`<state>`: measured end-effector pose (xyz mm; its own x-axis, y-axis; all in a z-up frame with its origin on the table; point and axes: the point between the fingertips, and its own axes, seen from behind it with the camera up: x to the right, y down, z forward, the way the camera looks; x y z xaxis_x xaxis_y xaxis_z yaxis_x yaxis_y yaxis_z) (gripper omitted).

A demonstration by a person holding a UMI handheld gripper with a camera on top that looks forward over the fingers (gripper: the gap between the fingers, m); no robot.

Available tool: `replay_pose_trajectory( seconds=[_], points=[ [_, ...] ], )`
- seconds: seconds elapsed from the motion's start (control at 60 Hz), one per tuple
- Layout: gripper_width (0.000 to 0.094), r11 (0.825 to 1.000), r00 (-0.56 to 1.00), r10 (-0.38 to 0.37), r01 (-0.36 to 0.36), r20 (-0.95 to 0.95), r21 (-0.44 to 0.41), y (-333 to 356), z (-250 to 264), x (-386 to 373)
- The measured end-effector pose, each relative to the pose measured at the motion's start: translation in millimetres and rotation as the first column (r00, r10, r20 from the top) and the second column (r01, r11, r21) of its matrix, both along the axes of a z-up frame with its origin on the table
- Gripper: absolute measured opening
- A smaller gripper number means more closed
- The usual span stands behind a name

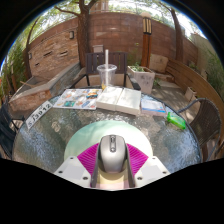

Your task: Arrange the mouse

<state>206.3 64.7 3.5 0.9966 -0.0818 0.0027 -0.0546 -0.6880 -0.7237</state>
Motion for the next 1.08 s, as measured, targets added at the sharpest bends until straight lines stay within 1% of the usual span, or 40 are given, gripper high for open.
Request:
replay_pose_trajectory(
  seconds=[0.05,0.1,0.117,0.15,0.167,0.183,0.2,0.217,0.267,0.4,0.533,0.667,0.867,0.967,1.083],
  points=[
    [0.0492,0.999,1.000,0.004,-0.004,-0.004,-0.040,-2,-15,3],
    [0.0587,0.999,1.000,0.013,-0.013,-0.004,-0.041,-11,-15,5],
    [0.0650,0.999,1.000,0.016,-0.016,-0.002,-0.036,-11,-11,6],
    [0.0826,0.999,1.000,0.028,-0.028,0.003,-0.020,-14,-1,5],
    [0.0870,0.999,0.999,0.033,-0.033,0.006,-0.019,-9,10,4],
    [0.0836,0.999,0.999,0.038,-0.038,0.014,-0.004,-14,9,4],
    [0.0823,0.999,0.999,0.039,-0.039,0.021,0.005,-16,14,4],
    [0.0825,0.999,0.999,0.041,-0.042,0.027,0.012,-16,24,3],
    [0.0867,0.998,0.998,0.048,-0.049,0.041,0.034,-24,43,0],
    [0.0854,0.996,0.997,0.050,-0.054,0.060,0.077,-62,100,-13],
    [0.0856,0.992,0.996,0.017,-0.028,0.092,0.124,-117,152,-25],
    [0.0856,0.988,0.993,-0.026,0.008,0.113,0.156,-185,191,-42],
    [0.0853,0.987,0.991,-0.046,0.027,0.124,0.156,-277,210,-74],
    [0.0854,0.987,0.991,-0.045,0.025,0.122,0.159,-303,216,-82],
    [0.0855,0.987,0.988,-0.051,0.027,0.145,0.158,-318,219,-80]
  ],
)
